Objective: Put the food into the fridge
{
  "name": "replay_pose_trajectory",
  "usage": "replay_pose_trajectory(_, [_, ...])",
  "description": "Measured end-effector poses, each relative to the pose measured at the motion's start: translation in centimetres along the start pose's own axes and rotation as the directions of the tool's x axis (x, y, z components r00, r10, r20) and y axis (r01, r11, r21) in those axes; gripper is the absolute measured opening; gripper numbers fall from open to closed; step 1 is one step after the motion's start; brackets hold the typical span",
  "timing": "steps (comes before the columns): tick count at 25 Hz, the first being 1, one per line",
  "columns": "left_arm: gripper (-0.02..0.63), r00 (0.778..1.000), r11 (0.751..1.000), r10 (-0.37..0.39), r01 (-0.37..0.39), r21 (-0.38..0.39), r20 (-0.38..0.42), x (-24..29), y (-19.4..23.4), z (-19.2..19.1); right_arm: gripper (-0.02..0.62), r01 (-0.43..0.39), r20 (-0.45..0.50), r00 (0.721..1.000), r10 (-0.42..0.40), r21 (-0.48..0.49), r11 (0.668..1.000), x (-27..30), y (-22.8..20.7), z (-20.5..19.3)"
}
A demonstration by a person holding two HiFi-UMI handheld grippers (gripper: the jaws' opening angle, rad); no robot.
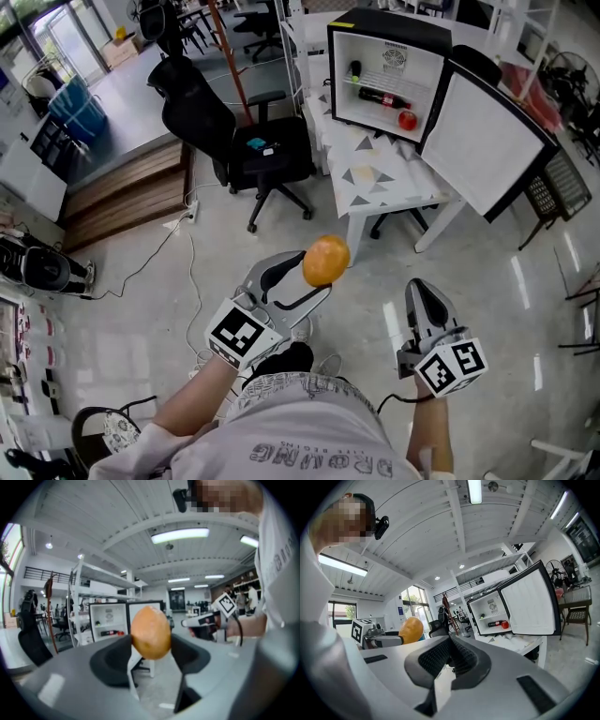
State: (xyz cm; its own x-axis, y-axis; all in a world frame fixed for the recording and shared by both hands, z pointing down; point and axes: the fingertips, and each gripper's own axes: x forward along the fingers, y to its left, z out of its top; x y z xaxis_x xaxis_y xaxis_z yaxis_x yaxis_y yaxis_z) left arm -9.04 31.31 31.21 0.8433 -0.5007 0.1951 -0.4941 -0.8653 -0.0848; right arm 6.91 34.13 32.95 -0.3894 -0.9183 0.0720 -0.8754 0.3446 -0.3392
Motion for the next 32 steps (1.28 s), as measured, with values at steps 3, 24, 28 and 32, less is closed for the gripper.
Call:
replay_pose_trajectory(3, [0.268, 1.000, 1.000, 0.002, -0.002, 0.001, 0.000, 0.5, 0.1, 0.1, 0.003, -0.001, 0.002, 1.000, 0.001, 0.001, 1.000, 0.2, -0.5, 0.1])
replay_pose_trajectory(24, [0.268, 1.000, 1.000, -0.006, 0.006, -0.028, 0.021, 6.0, 6.8, -1.1, 0.003, 0.006, -0.028, 1.000, -0.006, -0.017, 1.000, 7.6, -4.6, 0.4])
replay_pose_trajectory(28, [0.268, 1.000, 0.999, -0.018, 0.018, -0.035, 0.009, 7.6, 10.0, -1.8, 0.003, 0.011, -0.040, 0.999, -0.012, -0.022, 1.000, 11.1, -5.2, 0.5])
replay_pose_trajectory(32, [0.268, 0.999, 0.998, -0.032, 0.032, -0.047, 0.001, 9.3, 13.6, -2.2, 0.003, 0.027, -0.050, 0.998, -0.028, -0.018, 0.999, 14.7, -6.1, 0.6])
